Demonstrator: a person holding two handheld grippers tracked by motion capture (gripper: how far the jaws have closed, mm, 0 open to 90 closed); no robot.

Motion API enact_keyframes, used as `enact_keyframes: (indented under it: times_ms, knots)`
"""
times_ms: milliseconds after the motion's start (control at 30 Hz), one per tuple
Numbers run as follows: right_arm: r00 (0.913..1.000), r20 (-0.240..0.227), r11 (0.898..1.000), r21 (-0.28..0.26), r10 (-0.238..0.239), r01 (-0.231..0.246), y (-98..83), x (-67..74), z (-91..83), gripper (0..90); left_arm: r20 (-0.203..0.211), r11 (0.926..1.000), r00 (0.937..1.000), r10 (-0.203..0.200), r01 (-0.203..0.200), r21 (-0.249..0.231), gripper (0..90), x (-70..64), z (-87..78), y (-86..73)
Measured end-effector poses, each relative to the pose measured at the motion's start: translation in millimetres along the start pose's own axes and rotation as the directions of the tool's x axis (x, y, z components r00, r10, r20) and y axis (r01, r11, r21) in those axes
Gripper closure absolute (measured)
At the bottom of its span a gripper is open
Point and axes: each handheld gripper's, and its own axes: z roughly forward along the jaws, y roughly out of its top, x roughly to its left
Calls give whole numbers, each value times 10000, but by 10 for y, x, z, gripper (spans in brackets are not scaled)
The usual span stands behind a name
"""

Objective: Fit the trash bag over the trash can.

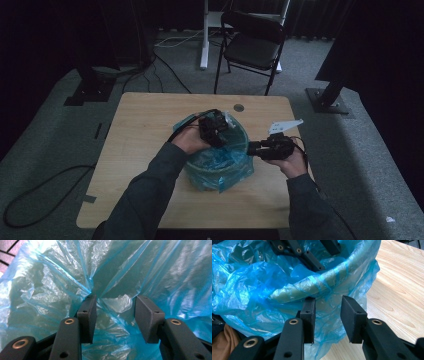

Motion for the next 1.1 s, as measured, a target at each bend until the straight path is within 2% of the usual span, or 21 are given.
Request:
enact_keyframes:
  times_ms: [200,367,400,500,533,567,600,633,700,733,900,967,1000,1100]
  knots:
    - [10000,4,10000,-17,-7,7,0,0,-2,643,-186,9987,9998,31,-22,517,527,9,80,67]
    - [10000,2,10000,-26,-7,7,1,1,-3,643,-236,9974,9997,-11,28,725,522,21,135,89]
    - [10000,-10,10000,-20,14,-14,0,1,-3,643,-427,9969,9991,-55,88,785,520,28,146,97]
    - [10000,-2,10000,-29,5,-5,0,1,-3,643,-615,9968,9980,-167,214,766,513,46,144,99]
    - [10000,4,10000,-27,0,0,0,2,-3,643,-897,9967,9952,-384,446,677,512,69,132,100]
    - [10000,4,10000,-27,0,0,0,2,-3,643,-897,9967,9952,-384,446,677,512,69,132,100]
    - [10000,5,10000,-39,5,-5,0,2,-4,643,-1132,9963,9919,-577,644,567,511,91,120,96]
    - [10000,5,10000,-39,5,-5,0,2,-4,643,-1132,9963,9919,-577,644,567,511,91,120,96]
    - [10000,8,10000,-48,1,-1,0,3,-4,643,-1412,9949,9869,-777,859,533,511,113,107,94]
    - [10000,7,10000,-57,2,-2,-1,3,-5,643,-1418,9941,9857,-910,985,464,513,128,96,91]
    - [10000,5,10000,-60,-2,2,-1,5,-6,643,-1448,9928,9855,-879,986,679,511,122,120,92]
    - [10000,1,10000,-57,6,-6,-1,8,-8,642,-1353,9938,9874,-825,917,635,511,113,115,91]
    - [10000,-15,10000,-52,7,-7,-3,10,-9,639,-1062,9950,9915,-750,814,572,511,95,105,88]
    - [10000,-28,10000,-52,-5,5,-4,8,-9,638,-875,9962,9944,-595,647,586,511,72,103,90]
